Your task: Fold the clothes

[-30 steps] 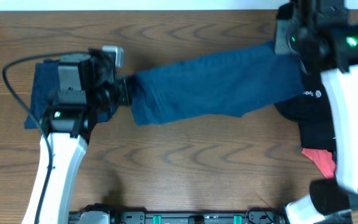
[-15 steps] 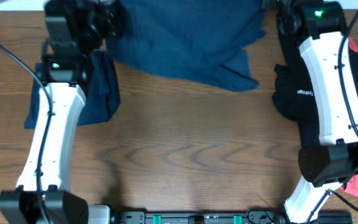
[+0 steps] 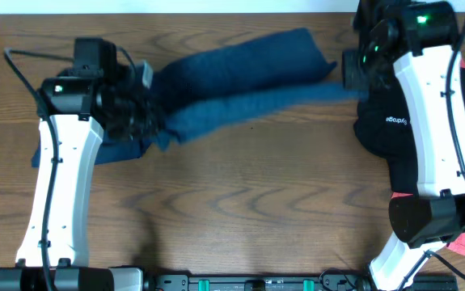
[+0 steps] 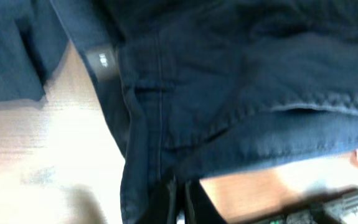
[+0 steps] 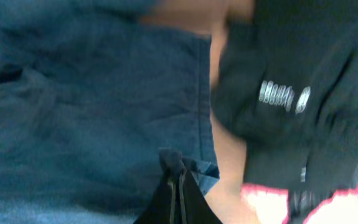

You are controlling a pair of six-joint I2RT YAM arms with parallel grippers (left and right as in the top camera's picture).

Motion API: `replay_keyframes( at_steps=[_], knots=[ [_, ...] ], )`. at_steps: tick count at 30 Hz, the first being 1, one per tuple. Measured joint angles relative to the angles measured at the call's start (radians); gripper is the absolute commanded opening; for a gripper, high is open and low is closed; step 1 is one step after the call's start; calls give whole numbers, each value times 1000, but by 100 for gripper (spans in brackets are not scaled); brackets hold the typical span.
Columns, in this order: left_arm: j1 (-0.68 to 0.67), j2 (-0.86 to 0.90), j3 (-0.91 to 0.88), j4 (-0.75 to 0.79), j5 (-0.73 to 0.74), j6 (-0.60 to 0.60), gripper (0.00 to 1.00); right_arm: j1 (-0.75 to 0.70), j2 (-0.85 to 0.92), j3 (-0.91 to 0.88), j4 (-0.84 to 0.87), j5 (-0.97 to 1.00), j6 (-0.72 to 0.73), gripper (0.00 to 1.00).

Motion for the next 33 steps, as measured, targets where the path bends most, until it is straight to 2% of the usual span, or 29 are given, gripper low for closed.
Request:
replay_keyframes(
  at_steps=[7,11,18,21,26,33],
  knots=[
    [0,0,-233,-37,13,0,6,0,0,-237,-32,-21,58,1],
    [0,0,-404,-20,37,0,6,0,-1,-397,39,-31,111,1],
    [-41,-12,-587,4,84,-2,6,-2,-80,-592,119,-15,171,1],
    [-80,-60,-627,3,105,-29,6,-7,-167,-624,156,1,185,1],
    [-104,-214,-629,34,126,-99,6,-7,-294,-624,354,-3,134,1],
    [-104,-351,-629,287,23,-268,6,-2,-288,-623,624,-18,62,1]
  ],
)
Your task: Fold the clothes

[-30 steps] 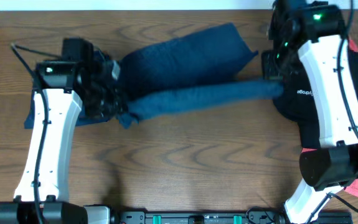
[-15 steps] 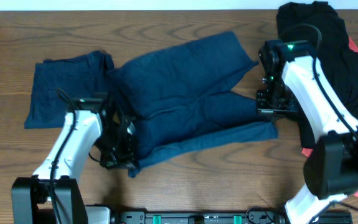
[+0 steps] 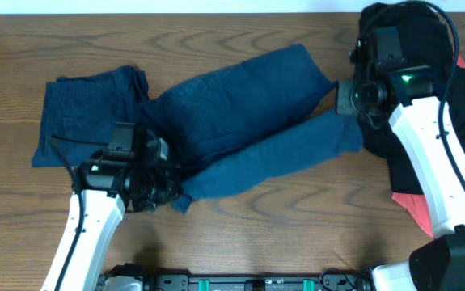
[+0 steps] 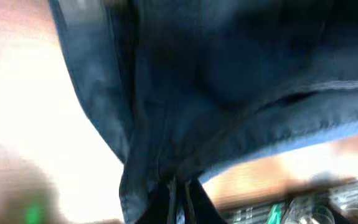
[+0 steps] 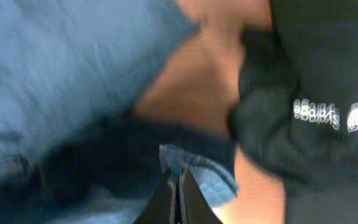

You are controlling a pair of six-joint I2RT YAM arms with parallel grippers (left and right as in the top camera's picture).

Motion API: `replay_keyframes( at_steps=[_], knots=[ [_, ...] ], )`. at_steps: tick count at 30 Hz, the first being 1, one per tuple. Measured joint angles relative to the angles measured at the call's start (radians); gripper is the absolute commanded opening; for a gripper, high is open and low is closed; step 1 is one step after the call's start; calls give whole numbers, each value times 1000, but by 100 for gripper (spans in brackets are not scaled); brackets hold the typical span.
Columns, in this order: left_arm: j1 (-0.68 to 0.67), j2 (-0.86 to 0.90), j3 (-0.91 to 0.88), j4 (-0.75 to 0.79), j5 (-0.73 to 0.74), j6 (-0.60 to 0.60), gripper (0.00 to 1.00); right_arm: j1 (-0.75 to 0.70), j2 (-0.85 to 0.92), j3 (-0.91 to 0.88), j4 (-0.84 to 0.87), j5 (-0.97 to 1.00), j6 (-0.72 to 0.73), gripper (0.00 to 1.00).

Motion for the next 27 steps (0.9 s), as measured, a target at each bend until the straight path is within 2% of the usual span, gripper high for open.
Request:
replay_keyframes(
  at_steps=[6,13,27],
  knots=[
    [-1,9,0,267,-139,-104,6,8,39,0,225,-7,-12,1],
    [-6,123,0,451,-306,-169,6,36,152,1,413,-15,-21,1],
    [-5,375,-5,827,-468,-198,6,73,323,0,816,10,-26,1]
  ],
)
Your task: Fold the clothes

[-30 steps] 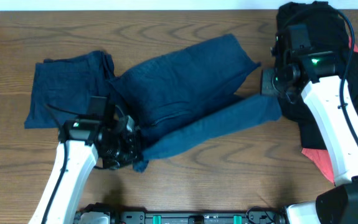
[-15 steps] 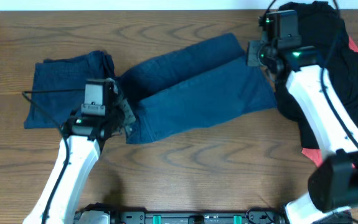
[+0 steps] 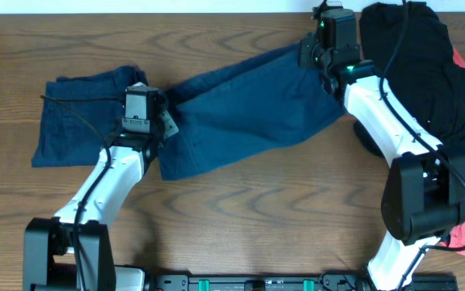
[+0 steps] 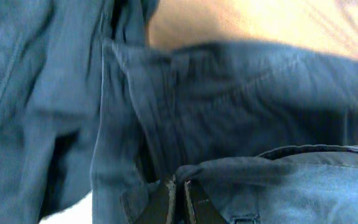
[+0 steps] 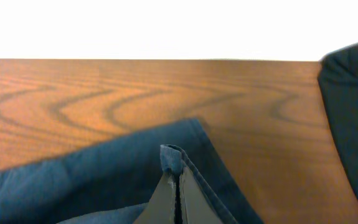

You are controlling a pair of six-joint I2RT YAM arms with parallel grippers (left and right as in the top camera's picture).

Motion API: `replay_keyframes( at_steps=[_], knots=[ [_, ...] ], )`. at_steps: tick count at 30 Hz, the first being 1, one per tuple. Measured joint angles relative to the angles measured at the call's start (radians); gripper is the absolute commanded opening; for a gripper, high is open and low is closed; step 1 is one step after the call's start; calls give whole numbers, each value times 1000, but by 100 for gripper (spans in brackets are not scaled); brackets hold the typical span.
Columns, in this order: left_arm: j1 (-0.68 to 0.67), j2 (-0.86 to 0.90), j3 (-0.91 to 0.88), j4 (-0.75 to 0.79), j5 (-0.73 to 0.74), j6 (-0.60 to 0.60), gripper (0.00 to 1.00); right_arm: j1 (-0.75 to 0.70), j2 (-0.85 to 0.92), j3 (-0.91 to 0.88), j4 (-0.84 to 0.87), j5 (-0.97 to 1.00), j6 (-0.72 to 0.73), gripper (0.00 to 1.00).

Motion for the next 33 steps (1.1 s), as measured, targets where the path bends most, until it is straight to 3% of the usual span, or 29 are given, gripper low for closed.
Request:
replay_keyframes(
  at_steps=[2,3,4,5,6,7,8,9,15,21,23,26,28,33],
  knots=[
    [0,9,-1,43,-30,0,6,1,18,0,38,1,0,1],
    [0,10,-1,62,-43,0,12,2,32,0,60,2,0,7],
    [0,10,-2,84,-60,3,27,2,43,1,75,2,2,20],
    [0,10,-2,110,-77,9,57,2,58,1,92,6,5,45],
    [1,10,-2,134,-91,10,72,2,72,1,109,8,6,52],
    [3,10,-2,156,-105,18,82,2,82,1,119,11,5,62],
    [5,10,-2,173,-115,26,94,2,94,1,121,14,5,80],
    [7,10,-2,183,-124,37,98,2,105,1,116,17,6,99],
    [20,3,-2,125,-126,88,98,0,108,1,26,29,4,99],
    [26,-71,-4,-37,26,108,98,-44,71,2,-180,23,2,99],
    [25,-101,-4,-76,82,111,100,-76,60,2,-226,-16,-24,95],
    [25,-119,-4,-113,133,112,90,-121,56,2,-263,-109,-82,93],
    [25,-117,-4,-137,152,117,89,-129,56,2,-276,-142,-106,99],
    [25,-82,-4,-166,177,134,84,-122,56,2,-282,-151,-124,99]
  ],
)
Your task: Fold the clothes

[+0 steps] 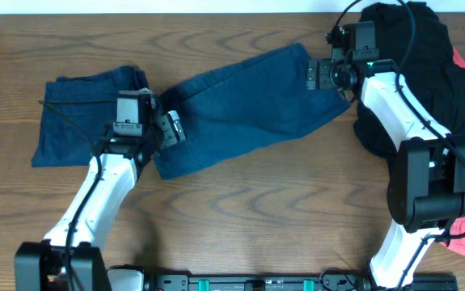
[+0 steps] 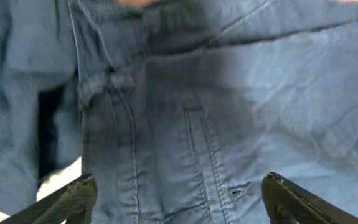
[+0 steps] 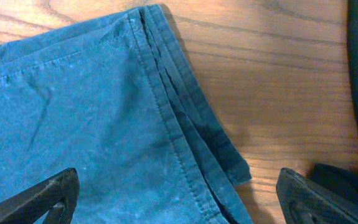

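A pair of blue jeans (image 1: pixel 240 105) lies flat and slantwise on the wooden table, folded leg on leg, waist at the lower left and hems at the upper right. My left gripper (image 1: pixel 165 129) hovers over the waist end, open; in the left wrist view the gripper (image 2: pixel 179 205) has its fingers (image 2: pixel 66 202) wide apart above the waistband and buttonhole (image 2: pixel 238 190). My right gripper (image 1: pixel 317 74) is open at the hem end; in its own view the gripper (image 3: pixel 179 199) is spread over the stacked hems (image 3: pixel 185 118). Nothing is held.
A folded blue garment (image 1: pixel 82 121) lies at the far left, touching the jeans' waist. A heap of black clothes (image 1: pixel 410 81) fills the right side, beside the hems, with a pink-red garment at the right edge.
Both grippers were shut on the jeans, left on the waist and right on the hem. Both are now open and the jeans lie loose on the table. The right gripper has shifted slightly right.
First both grippers held one leg of the jeans stretched between them over the other leg. Then that held leg was nearer the front edge, beside the other. Later it lay over the other leg at the back. Now it is released, leg on leg.
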You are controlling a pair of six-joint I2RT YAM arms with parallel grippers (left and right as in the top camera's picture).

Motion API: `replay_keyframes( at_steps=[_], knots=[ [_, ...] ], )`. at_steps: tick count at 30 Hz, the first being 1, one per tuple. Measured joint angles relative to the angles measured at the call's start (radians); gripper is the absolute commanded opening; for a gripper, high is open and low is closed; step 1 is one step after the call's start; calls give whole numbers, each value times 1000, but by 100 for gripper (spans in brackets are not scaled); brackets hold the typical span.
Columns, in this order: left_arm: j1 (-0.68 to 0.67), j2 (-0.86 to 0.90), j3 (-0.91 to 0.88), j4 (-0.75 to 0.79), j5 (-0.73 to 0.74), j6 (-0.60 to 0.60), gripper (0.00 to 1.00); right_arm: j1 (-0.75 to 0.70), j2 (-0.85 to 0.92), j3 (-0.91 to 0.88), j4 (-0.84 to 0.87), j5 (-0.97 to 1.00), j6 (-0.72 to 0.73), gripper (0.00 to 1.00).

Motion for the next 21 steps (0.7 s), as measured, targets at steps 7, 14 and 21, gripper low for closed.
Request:
replay_keyframes(
  at_steps=[7,14,21],
  knots=[
    [0,86,0,23,27,3,78,0,5,0,-1,4,-6,99],
    [0,102,0,54,32,6,33,0,93,0,28,-6,-36,90],
    [0,102,0,30,32,15,9,0,167,0,1,-8,-50,5]
  ],
)
